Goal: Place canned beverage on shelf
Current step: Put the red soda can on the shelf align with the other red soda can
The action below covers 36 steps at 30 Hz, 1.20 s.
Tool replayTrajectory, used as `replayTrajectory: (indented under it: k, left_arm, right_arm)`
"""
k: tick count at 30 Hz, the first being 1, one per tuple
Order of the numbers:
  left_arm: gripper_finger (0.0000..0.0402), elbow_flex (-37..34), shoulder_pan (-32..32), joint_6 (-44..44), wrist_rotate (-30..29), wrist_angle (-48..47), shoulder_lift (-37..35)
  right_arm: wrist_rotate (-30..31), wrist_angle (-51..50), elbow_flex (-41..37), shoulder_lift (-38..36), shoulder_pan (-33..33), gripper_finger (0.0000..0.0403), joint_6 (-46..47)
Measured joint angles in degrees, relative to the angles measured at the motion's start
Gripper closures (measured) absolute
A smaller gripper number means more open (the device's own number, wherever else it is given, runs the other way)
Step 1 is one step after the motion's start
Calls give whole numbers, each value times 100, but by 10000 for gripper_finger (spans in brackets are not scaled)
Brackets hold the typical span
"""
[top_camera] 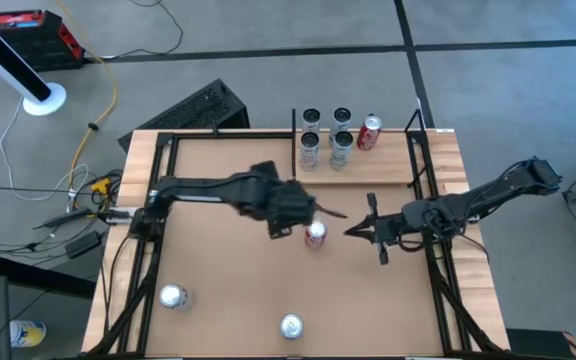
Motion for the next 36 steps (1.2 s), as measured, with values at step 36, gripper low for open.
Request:
replayTrajectory:
  k: [36]
  left_arm:
    - [38,-11446,-149,346,1238,11448,-6232]
  right_arm:
    - [17,-2418,3236,2918,-329,238,2521]
